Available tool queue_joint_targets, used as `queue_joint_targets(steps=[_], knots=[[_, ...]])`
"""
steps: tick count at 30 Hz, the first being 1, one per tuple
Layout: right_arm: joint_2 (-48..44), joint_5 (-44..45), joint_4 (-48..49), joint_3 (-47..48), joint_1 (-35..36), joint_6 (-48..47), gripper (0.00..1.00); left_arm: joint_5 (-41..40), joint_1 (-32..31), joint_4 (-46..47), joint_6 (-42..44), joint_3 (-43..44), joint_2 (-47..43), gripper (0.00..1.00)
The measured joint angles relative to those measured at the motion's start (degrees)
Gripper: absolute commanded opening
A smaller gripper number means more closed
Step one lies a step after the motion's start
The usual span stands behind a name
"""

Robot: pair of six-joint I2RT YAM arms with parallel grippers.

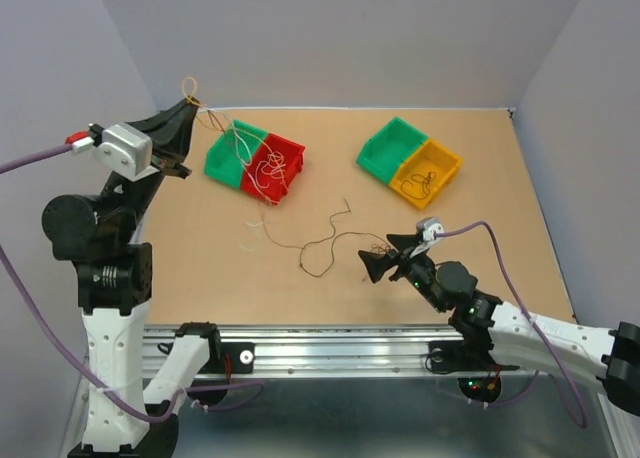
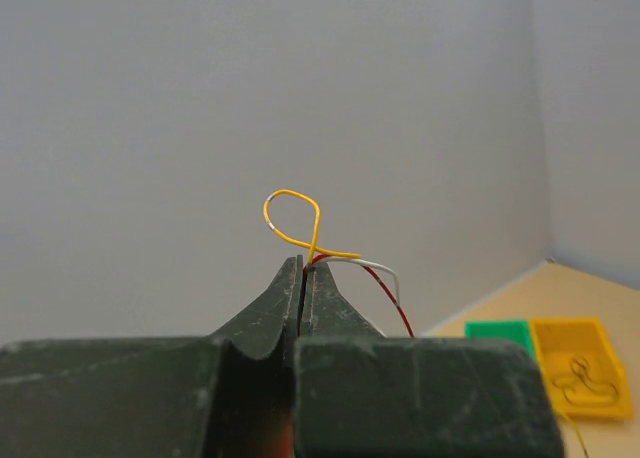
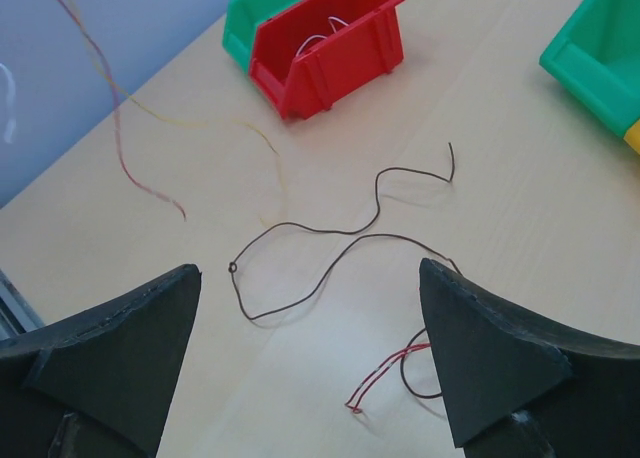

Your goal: Untangle the cables

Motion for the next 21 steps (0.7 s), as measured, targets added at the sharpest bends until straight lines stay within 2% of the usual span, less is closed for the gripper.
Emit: queue_joint_targets(steps=[7, 12, 16, 21], knots=[[0.55, -3.48, -0.83, 1.16, 0.0, -1.38, 0.94, 10.21, 0.02, -3.45, 1.86, -12.39, -0.61, 0.0], [3.65, -10.47, 0.02, 2.78, -0.02, -3.28, 0.87, 18.75, -0.15, -4.72, 4.35, -20.37, 0.28, 0.0], [10.47, -18.16, 0.98, 7.02, 0.0, -4.74, 0.83, 23.47, -1.95, -5.81, 7.28, -25.62, 0.17, 0.0], [20.46, -23.5, 2.95, 14.67, 0.0, -5.81, 0.82, 26.32, -5.64, -6.16, 10.03, -29.2, -2.73, 0.0]])
